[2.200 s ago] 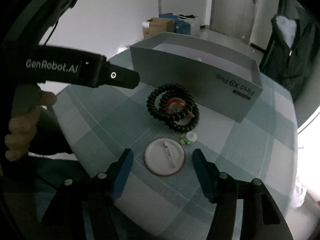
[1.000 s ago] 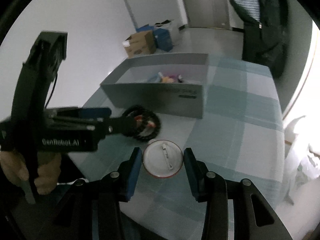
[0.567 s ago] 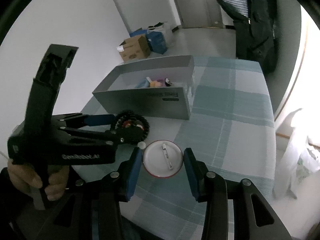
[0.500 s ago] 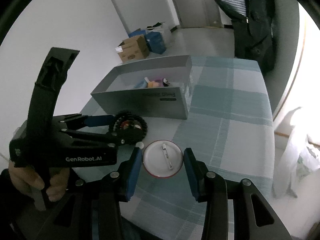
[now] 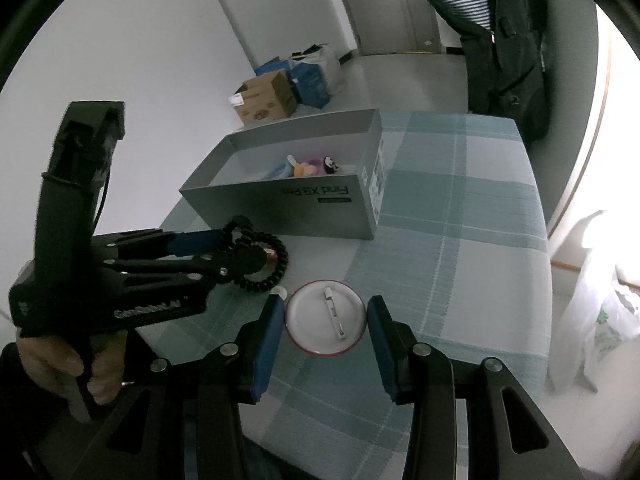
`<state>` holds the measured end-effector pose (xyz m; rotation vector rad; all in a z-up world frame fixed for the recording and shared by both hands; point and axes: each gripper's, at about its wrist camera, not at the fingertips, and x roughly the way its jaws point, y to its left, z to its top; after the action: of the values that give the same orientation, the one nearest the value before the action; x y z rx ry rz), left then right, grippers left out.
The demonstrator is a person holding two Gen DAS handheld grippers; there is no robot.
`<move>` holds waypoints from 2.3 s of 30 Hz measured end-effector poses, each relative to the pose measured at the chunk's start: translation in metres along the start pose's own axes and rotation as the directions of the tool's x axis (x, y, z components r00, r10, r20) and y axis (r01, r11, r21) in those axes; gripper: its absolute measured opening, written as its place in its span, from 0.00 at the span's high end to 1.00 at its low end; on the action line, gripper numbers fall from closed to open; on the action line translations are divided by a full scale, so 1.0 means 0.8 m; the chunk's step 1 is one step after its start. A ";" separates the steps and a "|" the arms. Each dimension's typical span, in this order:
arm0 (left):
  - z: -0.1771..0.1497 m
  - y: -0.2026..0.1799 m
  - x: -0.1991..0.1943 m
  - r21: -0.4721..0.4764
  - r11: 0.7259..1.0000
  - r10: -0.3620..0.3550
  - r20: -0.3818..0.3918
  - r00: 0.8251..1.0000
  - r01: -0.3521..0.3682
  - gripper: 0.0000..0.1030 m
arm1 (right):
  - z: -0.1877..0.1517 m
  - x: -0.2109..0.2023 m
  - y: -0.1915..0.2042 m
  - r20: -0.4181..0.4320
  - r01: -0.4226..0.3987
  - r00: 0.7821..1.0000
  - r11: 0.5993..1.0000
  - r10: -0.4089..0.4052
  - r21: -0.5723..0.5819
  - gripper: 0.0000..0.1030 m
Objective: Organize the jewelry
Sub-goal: 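Close the right gripper on the pin badge while the left gripper grasps the black bead bracelet, then carry the pin badge and bead bracelet over the grey box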
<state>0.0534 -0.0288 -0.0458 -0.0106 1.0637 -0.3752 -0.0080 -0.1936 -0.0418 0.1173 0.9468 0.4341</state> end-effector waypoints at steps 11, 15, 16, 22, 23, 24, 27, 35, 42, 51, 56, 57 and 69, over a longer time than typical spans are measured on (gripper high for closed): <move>0.009 0.011 -0.034 -0.029 0.995 -0.095 0.084 0.992 0.098 0.58 | 0.005 0.003 -0.002 0.014 -0.006 1.000 1.000 0.005 0.020 0.60; 0.012 0.018 -0.045 -0.042 0.993 -0.106 0.115 0.988 0.111 0.58 | 0.010 0.001 -0.001 0.037 -0.021 0.999 0.999 0.019 0.039 0.60; 0.013 0.021 -0.048 -0.049 0.992 -0.108 0.123 0.986 0.115 0.57 | 0.013 0.000 0.000 0.046 -0.030 0.999 0.999 0.028 0.042 0.60; 0.022 0.031 -0.056 -0.086 0.989 -0.102 0.157 0.982 0.116 0.58 | 0.026 -0.009 0.010 0.097 -0.056 0.994 0.997 0.051 0.046 0.60; 0.025 0.033 -0.057 -0.090 0.989 -0.103 0.161 0.982 0.119 0.58 | 0.030 -0.010 0.012 0.104 -0.060 0.993 0.997 0.055 0.044 0.60; 0.027 0.035 -0.058 -0.093 0.988 -0.106 0.166 0.980 0.122 0.58 | 0.032 -0.011 0.013 0.109 -0.062 0.992 0.997 0.057 0.043 0.60; 0.035 0.036 -0.060 -0.091 0.990 -0.090 0.185 0.979 0.108 0.58 | 0.045 -0.013 0.015 0.134 -0.087 0.988 0.995 0.079 0.057 0.60; 0.054 0.053 -0.059 -0.131 0.982 -0.104 0.207 0.973 0.133 0.57 | 0.085 0.002 0.017 0.166 -0.115 0.981 0.990 0.101 0.081 0.60; 0.069 0.065 -0.050 -0.172 0.973 -0.117 0.195 0.974 0.151 0.58 | 0.114 0.005 0.016 0.193 -0.140 0.974 0.985 0.118 0.104 0.60; 0.082 0.076 -0.033 -0.205 0.964 -0.137 0.157 0.978 0.168 0.58 | 0.137 0.027 0.016 0.178 -0.158 0.974 0.982 0.137 0.107 0.60; 0.086 0.080 -0.025 -0.215 0.963 -0.132 0.153 0.979 0.164 0.58 | 0.142 0.040 0.009 0.169 -0.166 0.975 0.979 0.145 0.119 0.60; 0.086 0.081 -0.022 -0.221 0.961 -0.134 0.145 0.980 0.164 0.58 | 0.143 0.042 0.007 0.166 -0.174 0.975 0.976 0.151 0.131 0.59; 0.091 0.079 0.000 -0.226 0.962 -0.129 0.116 0.985 0.153 0.58 | 0.153 0.056 -0.002 0.152 -0.166 0.978 0.976 0.144 0.139 0.59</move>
<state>0.1346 0.0178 -0.0218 -0.3144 1.0055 -0.3720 0.1139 -0.1658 -0.0050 0.3579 0.8327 0.4915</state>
